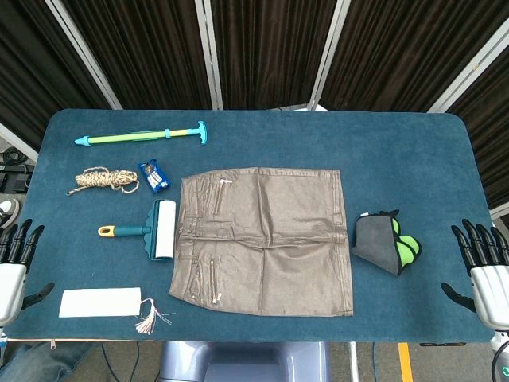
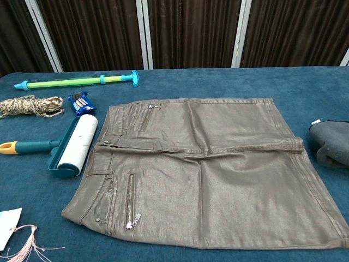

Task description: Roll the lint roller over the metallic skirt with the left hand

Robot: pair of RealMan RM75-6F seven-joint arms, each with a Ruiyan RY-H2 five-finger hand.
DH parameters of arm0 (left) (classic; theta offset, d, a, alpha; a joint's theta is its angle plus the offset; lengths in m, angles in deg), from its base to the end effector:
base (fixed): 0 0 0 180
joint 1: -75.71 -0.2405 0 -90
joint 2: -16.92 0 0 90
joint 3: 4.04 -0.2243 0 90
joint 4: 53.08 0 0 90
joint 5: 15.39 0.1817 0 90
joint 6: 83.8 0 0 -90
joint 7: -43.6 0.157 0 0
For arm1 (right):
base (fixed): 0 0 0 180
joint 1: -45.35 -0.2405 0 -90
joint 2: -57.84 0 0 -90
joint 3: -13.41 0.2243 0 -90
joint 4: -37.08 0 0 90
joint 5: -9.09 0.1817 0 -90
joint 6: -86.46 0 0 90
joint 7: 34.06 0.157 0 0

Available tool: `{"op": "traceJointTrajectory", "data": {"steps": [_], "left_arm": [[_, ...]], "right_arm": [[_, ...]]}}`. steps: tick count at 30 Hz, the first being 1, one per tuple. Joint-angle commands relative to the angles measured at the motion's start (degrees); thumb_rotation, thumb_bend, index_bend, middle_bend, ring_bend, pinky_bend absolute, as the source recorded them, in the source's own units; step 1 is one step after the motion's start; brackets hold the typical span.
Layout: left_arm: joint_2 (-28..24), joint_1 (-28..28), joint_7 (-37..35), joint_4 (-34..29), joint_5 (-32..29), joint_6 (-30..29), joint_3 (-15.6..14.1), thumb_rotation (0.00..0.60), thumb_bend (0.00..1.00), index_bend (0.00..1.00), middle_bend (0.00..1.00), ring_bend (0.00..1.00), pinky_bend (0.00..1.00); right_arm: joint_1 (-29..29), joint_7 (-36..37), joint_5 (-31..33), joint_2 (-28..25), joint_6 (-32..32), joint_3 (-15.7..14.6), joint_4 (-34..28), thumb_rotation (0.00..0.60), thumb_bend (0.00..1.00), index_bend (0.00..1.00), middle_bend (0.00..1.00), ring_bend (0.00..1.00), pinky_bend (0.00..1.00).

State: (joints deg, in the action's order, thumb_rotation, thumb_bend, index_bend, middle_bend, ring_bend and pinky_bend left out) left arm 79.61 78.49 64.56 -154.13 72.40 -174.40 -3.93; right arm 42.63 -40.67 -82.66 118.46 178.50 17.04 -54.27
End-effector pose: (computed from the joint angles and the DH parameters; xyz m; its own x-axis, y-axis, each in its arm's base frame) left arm -0.2475 0.1694 0.1725 0.6044 -0.0272 0.7962 0.7966 0.0015 -0.6046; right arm -0.2607 -0.1802 0.2018 0.5595 0.1285 0.8188 -0.8199 -0.0594 0.5695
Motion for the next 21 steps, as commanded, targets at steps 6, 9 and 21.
{"op": "traceJointTrajectory", "data": {"steps": [6, 9, 21], "left_arm": [[1.06, 1.23, -1.10, 1.29, -1.57, 2.54, 0.96, 0.600, 0.00, 0.00, 0.00, 0.00, 0.00], [3.29, 4.02, -0.97, 2.50, -6.24, 7.99, 2.90, 0.600, 0.00, 0.00, 0.00, 0.00, 0.00], [20.42, 19.04, 9.21, 16.84, -26.94, 27.28, 10.89, 0.600, 0.17, 0.25, 0.18, 0.10, 0.18]], "right_arm": [[-0.07, 0.23, 0.35, -0.28, -0.59, -0.01, -0.44, 0.600, 0.00, 0.00, 0.00, 0.00, 0.00], [-0.18, 0.34, 0.59, -0.52, -0.98, 0.05, -0.75, 0.600, 0.00, 0.00, 0.00, 0.00, 0.00], [-0.86, 0.90, 3.55, -0.83, -3.50, 0.85, -0.06, 0.600, 0.00, 0.00, 0.00, 0.00, 0.00]]}}
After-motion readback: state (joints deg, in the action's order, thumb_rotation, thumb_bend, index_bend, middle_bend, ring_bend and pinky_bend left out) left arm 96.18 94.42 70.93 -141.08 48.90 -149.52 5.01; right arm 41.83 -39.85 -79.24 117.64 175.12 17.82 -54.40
